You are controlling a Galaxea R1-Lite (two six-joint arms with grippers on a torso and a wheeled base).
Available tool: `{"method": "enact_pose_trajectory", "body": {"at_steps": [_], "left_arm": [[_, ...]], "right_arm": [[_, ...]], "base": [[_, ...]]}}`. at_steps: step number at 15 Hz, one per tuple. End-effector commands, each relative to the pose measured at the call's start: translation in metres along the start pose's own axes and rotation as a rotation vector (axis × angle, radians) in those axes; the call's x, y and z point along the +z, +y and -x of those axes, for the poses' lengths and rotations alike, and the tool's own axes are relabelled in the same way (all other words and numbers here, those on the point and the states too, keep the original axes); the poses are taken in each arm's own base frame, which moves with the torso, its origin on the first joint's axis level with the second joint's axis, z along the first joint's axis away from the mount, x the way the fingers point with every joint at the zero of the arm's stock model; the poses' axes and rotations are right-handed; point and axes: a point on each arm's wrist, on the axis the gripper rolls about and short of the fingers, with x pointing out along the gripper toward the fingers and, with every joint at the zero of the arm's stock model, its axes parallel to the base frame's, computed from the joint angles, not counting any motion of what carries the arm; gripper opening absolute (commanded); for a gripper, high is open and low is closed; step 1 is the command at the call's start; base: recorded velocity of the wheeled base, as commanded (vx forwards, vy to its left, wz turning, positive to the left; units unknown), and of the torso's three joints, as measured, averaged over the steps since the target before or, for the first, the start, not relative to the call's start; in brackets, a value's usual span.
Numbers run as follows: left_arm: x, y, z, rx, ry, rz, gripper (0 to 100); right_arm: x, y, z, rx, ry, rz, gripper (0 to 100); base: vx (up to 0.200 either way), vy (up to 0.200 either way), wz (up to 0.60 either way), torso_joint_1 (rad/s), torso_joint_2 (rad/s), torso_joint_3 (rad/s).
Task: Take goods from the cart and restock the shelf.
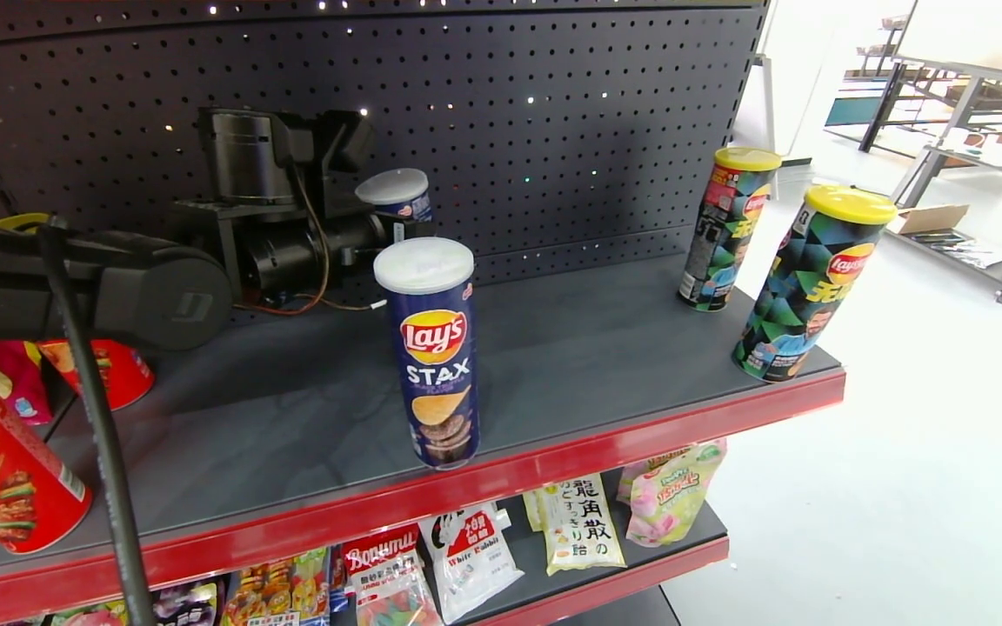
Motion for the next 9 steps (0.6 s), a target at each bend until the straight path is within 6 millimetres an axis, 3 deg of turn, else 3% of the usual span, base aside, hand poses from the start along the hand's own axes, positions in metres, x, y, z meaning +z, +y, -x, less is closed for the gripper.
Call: {"method": "enact_pose_trajectory", "body": {"at_steps": [1,9], "left_arm": [[0.0013,0.0007,0.0005,0.003,-0.005,-0.012,0],[-0.0006,0.0012,0.0006,0.001,0.016,-0.032,0]], "right_arm": [[-0.0001,0.0000,0.0000,0.000,0.000,0.000,100],[-0.0001,0.0000,0.0000,0.000,0.000,0.000,100]], "base": [[0.000,0.000,0.00,0.000,0.00,0.000],[0.000,0.000,0.00,0.000,0.00,0.000]]}}
